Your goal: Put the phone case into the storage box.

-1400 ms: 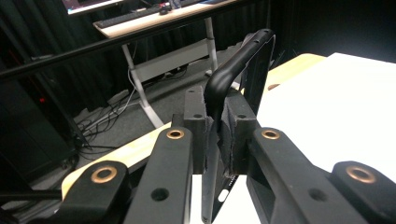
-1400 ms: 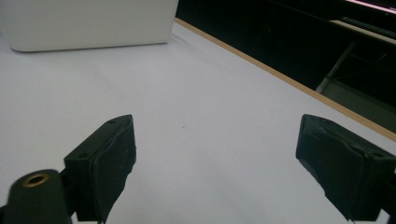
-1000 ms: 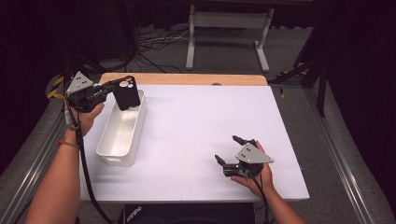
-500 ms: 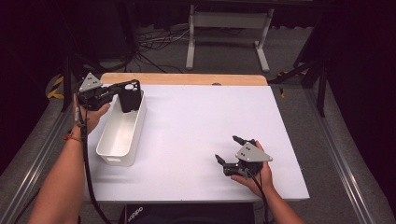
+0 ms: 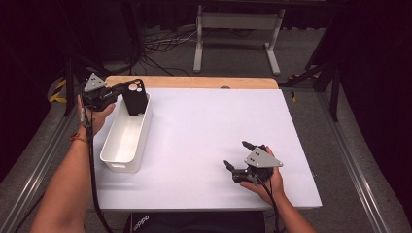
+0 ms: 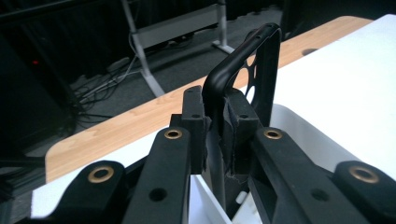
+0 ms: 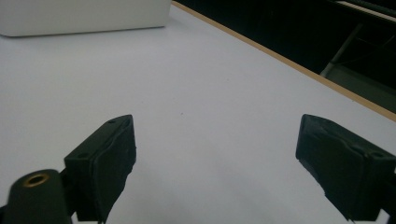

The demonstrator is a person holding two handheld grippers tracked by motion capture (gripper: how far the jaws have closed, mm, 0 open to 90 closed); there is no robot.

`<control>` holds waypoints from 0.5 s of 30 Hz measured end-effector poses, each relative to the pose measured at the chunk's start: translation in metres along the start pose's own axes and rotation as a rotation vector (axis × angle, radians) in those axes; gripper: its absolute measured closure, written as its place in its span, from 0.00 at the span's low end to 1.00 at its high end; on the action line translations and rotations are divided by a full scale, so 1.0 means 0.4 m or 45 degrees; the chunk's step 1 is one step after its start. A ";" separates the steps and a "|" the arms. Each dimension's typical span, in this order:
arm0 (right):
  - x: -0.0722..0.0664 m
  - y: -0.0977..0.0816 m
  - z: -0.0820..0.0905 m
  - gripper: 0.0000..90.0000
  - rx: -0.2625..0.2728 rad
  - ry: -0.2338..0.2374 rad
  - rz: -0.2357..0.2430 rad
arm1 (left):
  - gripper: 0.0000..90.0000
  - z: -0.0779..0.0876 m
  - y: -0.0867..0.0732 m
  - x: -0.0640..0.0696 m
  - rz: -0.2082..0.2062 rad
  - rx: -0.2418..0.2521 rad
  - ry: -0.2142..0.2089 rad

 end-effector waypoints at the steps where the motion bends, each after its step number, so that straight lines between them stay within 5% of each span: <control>1: 0.001 0.000 0.001 0.14 0.000 0.000 0.000 | 0.90 -0.004 0.002 -0.001 0.003 -0.003 0.000; 10: 0.001 -0.004 0.000 0.14 -0.002 0.009 0.003 | 0.90 -0.045 -0.009 -0.002 0.010 -0.072 0.056; 15: 0.007 -0.002 0.005 0.15 0.007 -0.009 -0.006 | 0.89 -0.060 -0.022 -0.004 0.057 -0.085 0.067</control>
Point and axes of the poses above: each handheld gripper's, and its own axes: z roughly backward along the jaws, y roughly out of its top, x roughly to its right, the point moved 3 cm from there along -z, roughly forward along the jaws, and after that the axes turned 3 degrees about -z, right-handed, at the moved point
